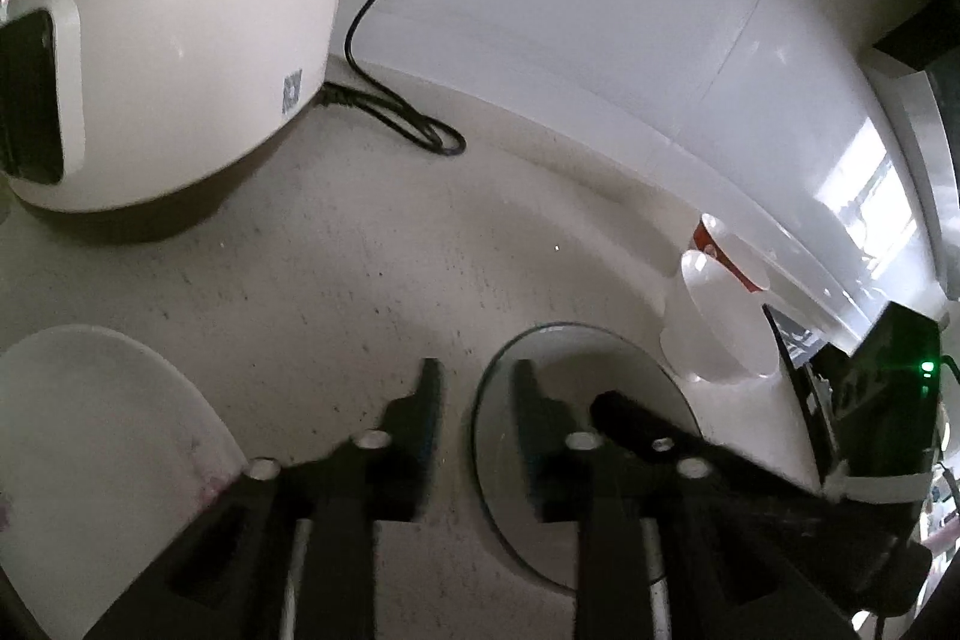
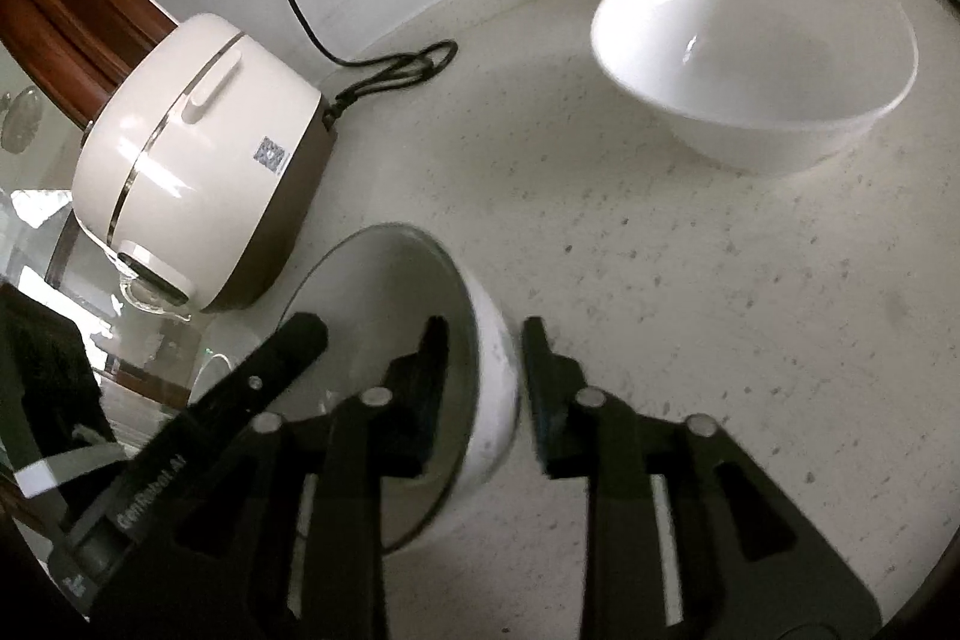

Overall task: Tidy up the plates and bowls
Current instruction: 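Carry the bowl toward the rice cooker with the right gripper, lower it, open, then move the right gripper to the white pink-patterned bowl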

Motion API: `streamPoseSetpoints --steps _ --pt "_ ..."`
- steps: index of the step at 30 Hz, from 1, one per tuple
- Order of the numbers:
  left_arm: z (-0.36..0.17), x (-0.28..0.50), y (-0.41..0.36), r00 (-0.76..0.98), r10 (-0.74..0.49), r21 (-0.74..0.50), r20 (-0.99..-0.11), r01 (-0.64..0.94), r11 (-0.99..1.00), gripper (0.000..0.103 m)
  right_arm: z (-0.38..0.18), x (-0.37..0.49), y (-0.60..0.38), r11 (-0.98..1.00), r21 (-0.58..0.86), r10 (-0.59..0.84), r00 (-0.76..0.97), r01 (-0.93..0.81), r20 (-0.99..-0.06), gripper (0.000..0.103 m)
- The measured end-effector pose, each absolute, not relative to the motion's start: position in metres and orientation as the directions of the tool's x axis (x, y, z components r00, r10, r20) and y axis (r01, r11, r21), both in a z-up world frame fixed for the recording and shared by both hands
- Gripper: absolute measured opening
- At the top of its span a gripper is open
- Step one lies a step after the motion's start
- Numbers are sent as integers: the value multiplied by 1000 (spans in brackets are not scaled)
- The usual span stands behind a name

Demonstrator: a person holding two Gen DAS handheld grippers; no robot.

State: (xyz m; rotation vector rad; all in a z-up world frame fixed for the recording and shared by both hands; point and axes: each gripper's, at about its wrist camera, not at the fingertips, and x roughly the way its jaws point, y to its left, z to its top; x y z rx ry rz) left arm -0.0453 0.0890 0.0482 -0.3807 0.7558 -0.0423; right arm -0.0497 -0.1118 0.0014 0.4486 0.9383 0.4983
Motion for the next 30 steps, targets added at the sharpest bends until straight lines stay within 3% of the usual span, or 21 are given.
streamPoseSetpoints --steps 1,2,3,8,12,15,18,22,26,30 --pt "50 -47 90 736 -166 -351 -656 -104 931 57 4 -51 -116 793 573 586 513 -206 -627 65" --pt "51 -49 91 744 -156 -352 -650 -112 929 63 7 -52 -121 790 578 587 527 -205 -615 74" --pt "52 -52 92 753 -148 -353 -641 -118 928 69 11 -55 -127 785 584 588 547 -207 -596 74" --pt "66 -66 93 812 -106 -350 -574 -126 928 70 17 -61 -143 754 609 625 556 -248 -547 74" --pt "88 -81 76 870 -58 -296 -490 -104 950 87 27 -67 -166 743 612 635 577 -272 -514 75" --pt "104 -85 57 882 -67 -255 -467 -61 965 93 42 -70 -197 744 613 621 616 -266 -485 75" --pt "114 -80 38 874 -95 -245 -477 -28 969 102 56 -66 -234 766 611 559 675 -199 -482 86" --pt "122 -72 10 861 -71 -187 -504 -28 982 103 62 -43 -270 776 618 509 701 -123 -500 87" --pt "117 -52 -20 803 39 -46 -594 -82 996 103 55 -10 -284 803 590 468 703 -86 -536 88" --pt "113 -30 -42 749 83 4 -657 -107 994 103 32 7 -290 768 632 509 694 -99 -510 88"
